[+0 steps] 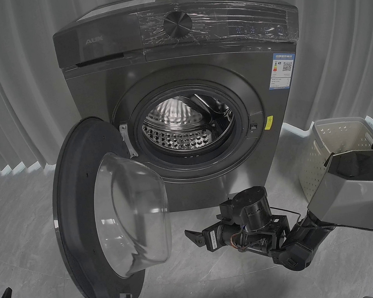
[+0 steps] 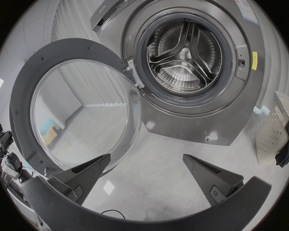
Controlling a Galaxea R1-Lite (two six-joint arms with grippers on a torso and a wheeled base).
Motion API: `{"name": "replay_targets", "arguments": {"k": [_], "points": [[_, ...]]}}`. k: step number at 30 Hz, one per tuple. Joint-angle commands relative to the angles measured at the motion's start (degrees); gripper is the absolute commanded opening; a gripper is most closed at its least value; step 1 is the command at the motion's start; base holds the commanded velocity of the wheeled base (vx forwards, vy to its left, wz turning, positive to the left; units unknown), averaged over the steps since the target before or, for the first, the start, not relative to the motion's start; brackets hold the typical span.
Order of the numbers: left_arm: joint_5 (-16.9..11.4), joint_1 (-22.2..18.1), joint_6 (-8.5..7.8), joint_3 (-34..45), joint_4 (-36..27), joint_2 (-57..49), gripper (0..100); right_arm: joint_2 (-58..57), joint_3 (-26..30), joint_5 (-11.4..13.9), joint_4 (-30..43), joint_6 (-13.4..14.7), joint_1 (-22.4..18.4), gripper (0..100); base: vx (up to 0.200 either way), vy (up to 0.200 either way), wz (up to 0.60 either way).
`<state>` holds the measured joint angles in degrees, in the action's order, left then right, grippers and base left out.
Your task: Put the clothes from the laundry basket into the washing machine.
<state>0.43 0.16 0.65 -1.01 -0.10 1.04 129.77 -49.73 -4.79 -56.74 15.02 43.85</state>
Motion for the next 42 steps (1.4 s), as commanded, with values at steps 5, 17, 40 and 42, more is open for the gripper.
{"name": "replay_targets", "arguments": {"k": [5,17,40,42], "points": [[0.01,-0.07,-0.12,0.92,0.01,-1.04,100,0.13,-0.72,-0.04,-0.04,0.10,-0.26,100,-0.200,0.000,0.00],[0.01,-0.07,0.06,0.92,0.01,-1.04,100,8.04,-12.33,1.10,-0.92,0.54,0.80,100,0.000,0.000,0.00],[0.01,-0.07,0.06,0.92,0.01,-1.04,100,12.97,-23.05,0.31,-2.33,0.80,1.15,100,0.000,0.000,0.00],[0.01,-0.07,0.06,0.92,0.01,-1.04,100,10.24,-21.03,0.22,-2.42,0.36,0.18,100,0.000,0.000,0.00]]}}
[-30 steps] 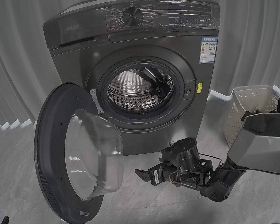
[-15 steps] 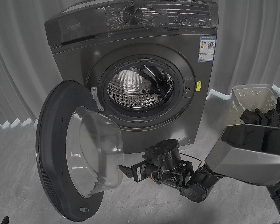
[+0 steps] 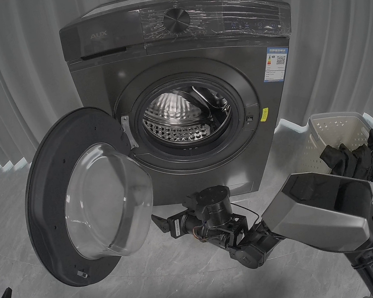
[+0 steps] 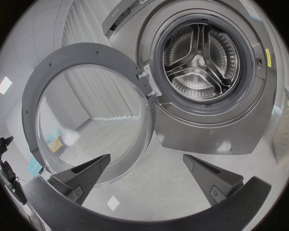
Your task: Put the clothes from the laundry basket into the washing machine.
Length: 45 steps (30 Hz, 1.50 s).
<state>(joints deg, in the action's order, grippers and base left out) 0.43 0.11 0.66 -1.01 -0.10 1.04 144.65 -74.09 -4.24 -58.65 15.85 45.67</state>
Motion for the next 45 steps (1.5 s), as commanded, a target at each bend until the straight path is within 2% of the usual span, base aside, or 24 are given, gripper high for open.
{"name": "replay_targets", "arguments": {"k": [1,5,6,7,9,10,12,14,15,20,22,23,27,29,35,38,40,43,45], "points": [[0.01,-0.02,0.04,0.92,0.01,-1.04,100,-8.25,6.51,-0.42,-0.15,-0.73,-2.95,100,0.000,0.000,0.00],[0.01,-0.02,0.04,0.92,0.01,-1.04,100,-20.46,18.02,-1.38,-0.50,-4.07,-7.35,100,0.000,0.000,0.00],[0.01,-0.02,0.04,0.92,0.01,-1.04,100,-23.63,20.92,-1.65,-0.50,-4.42,-8.49,100,0.000,0.000,0.00],[0.01,-0.02,0.04,0.92,0.01,-1.04,100,-23.63,20.92,-1.65,-0.50,-4.42,-8.49,100,0.000,0.000,0.00],[0.01,-0.02,0.13,0.92,0.01,-1.04,100,-31.54,27.42,-1.65,-0.50,-4.69,-11.65,100,0.000,0.000,0.00],[0.01,-0.02,0.13,0.92,0.01,-1.04,100,-31.54,27.42,-1.65,-0.50,-4.69,-11.65,100,0.000,0.000,0.00],[0.01,-0.02,0.04,0.92,0.01,-1.04,100,-39.01,33.58,-1.65,-0.50,-5.48,-14.64,100,0.000,0.000,0.00],[0.01,-0.02,0.04,0.92,0.01,-1.04,100,-41.82,35.77,-1.65,-0.15,-5.83,-15.34,100,0.000,0.000,0.00],[0.01,0.07,0.13,0.92,0.01,-1.04,100,-46.04,39.47,-1.65,0.11,-6.27,-16.75,100,0.000,0.000,0.00],[0.01,0.07,0.04,0.92,0.01,-1.04,100,-56.24,47.90,-1.65,0.38,-6.71,-18.86,100,0.000,0.000,0.00],[0.01,0.07,0.04,0.92,0.01,-1.04,100,-59.05,50.45,-1.65,0.47,-7.41,-20.09,100,0.000,0.000,0.00],[0.01,0.07,0.04,0.92,0.01,-1.04,100,-62.30,53.09,-1.56,0.38,-8.64,-21.85,100,0.000,0.000,0.00],[0.01,-0.02,0.04,0.92,0.01,-1.04,100,-69.16,58.01,-0.94,0.55,-10.40,-26.15,100,0.000,0.000,0.00],[0.01,0.07,0.04,0.92,0.01,-1.04,100,-70.83,59.24,-0.94,0.64,-10.57,-26.42,100,0.000,0.000,0.00],[0.01,-0.02,0.04,0.92,0.01,-1.04,100,-83.13,68.73,-0.50,0.90,-11.80,-31.25,100,0.000,0.000,0.00],[0.01,0.07,0.04,0.92,0.01,-1.04,100,-90.51,73.13,1.52,1.26,-13.65,-34.50,100,0.000,0.000,0.00],[0.01,0.07,0.04,0.92,0.01,-1.04,100,-94.20,74.09,2.48,1.96,-14.35,-36.44,100,0.000,0.000,0.00],[0.01,0.07,0.04,0.92,0.01,-1.04,100,-97.37,74.09,2.40,4.42,-14.53,-37.84,100,0.000,0.000,0.00],[0.01,0.07,0.04,0.92,0.01,-1.04,100,-103.26,74.09,2.66,10.57,-14.88,-38.37,100,0.000,0.000,0.00]]}}
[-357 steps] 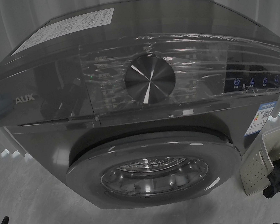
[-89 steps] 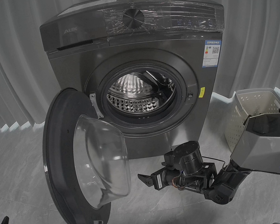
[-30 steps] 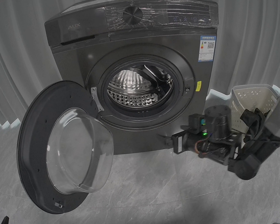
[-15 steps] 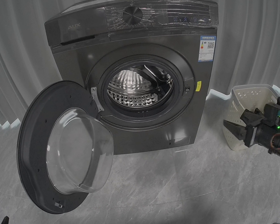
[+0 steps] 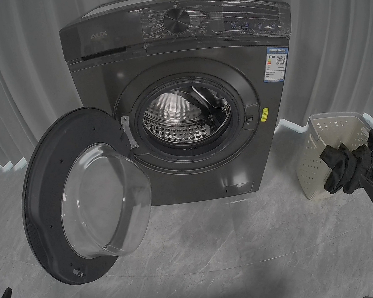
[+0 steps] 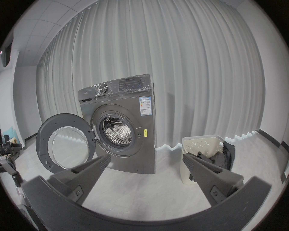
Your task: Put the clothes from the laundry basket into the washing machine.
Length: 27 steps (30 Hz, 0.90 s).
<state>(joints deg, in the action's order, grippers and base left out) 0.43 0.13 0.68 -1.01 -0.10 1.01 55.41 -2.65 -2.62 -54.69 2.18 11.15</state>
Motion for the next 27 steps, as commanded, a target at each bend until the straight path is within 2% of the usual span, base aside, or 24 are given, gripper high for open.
{"name": "replay_targets", "arguments": {"k": [1,6,7,9,13,17,21,23,26,27], "points": [[0.01,-0.05,0.02,0.92,0.01,-1.01,100,-16.12,2.65,1.04,9.77,-1.39,-3.86,100,0.000,0.000,0.00],[0.01,0.04,-0.07,0.92,0.01,-1.01,100,-31.85,2.65,1.13,26.21,-0.95,-4.91,100,0.000,0.000,0.00],[0.01,-0.05,-0.07,0.92,0.01,-1.01,100,-32.91,2.65,1.13,27.18,-0.95,-5.18,100,0.000,0.000,0.00],[0.01,0.04,0.02,0.92,0.01,-1.01,100,-40.64,2.65,1.39,33.86,-1.13,-7.20,100,0.000,0.000,0.00],[0.01,-0.05,0.02,0.92,0.01,-1.01,100,-45.39,2.65,2.01,38.08,-1.04,-7.90,100,0.000,0.000,0.00],[0.01,-0.05,-0.16,0.92,0.01,-1.01,100,-51.98,2.65,2.36,45.37,-1.30,-7.81,100,0.000,0.000,0.00],[0.01,-0.05,0.02,0.92,0.01,-1.01,100,-54.00,2.65,3.68,48.71,-1.39,-9.75,100,0.000,0.000,0.00],[0.01,-0.05,0.02,0.92,0.01,-1.01,100,-55.41,2.65,5.70,51.70,-2.45,-10.98,100,0.000,0.000,0.00],[0.01,-0.05,0.11,0.92,0.01,-1.01,100,-55.41,2.65,4.82,50.82,-2.71,-10.98,100,0.000,0.000,0.00],[-0.08,-0.05,0.11,0.92,0.01,-1.01,100,-55.41,2.65,1.21,53.81,-2.18,-11.07,100,0.000,0.000,0.00]]}}
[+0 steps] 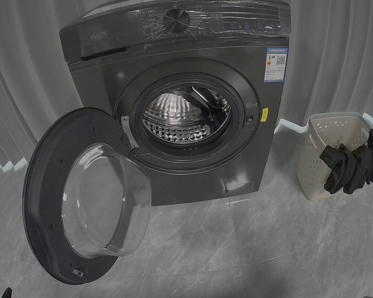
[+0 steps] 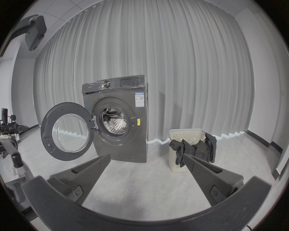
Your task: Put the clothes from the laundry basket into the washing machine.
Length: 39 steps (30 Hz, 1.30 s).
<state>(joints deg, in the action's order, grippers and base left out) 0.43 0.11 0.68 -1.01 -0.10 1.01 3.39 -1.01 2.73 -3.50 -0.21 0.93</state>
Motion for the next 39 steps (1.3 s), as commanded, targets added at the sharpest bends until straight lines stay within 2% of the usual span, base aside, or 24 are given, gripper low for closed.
{"name": "replay_targets", "arguments": {"k": [1,2,9,20,32,39], "points": [[-0.08,0.07,0.11,0.92,0.01,-1.01,100,-3.39,1.01,-5.81,3.67,0.82,-0.84,100,0.000,0.000,0.00],[0.01,-0.02,0.02,0.92,0.01,-1.01,100,-3.39,1.01,-6.07,3.59,1.00,-0.84,100,0.000,0.000,0.00],[0.01,-0.11,0.02,0.92,0.01,-1.01,100,-3.39,1.01,-3.52,2.88,0.21,-0.66,100,0.000,-0.029,0.00],[0.01,-0.02,0.02,0.92,0.01,-1.01,100,-3.39,1.01,-3.70,2.80,0.38,-0.66,100,0.000,-0.200,0.00],[0.01,-0.02,0.20,0.92,0.01,-1.01,100,-3.39,1.01,-3.70,2.80,0.38,-0.66,100,0.000,0.000,0.00],[0.10,-0.02,0.02,0.92,0.01,-1.01,100,-3.39,1.01,-3.70,2.80,0.38,-0.66,100,0.000,-0.200,0.00]]}}
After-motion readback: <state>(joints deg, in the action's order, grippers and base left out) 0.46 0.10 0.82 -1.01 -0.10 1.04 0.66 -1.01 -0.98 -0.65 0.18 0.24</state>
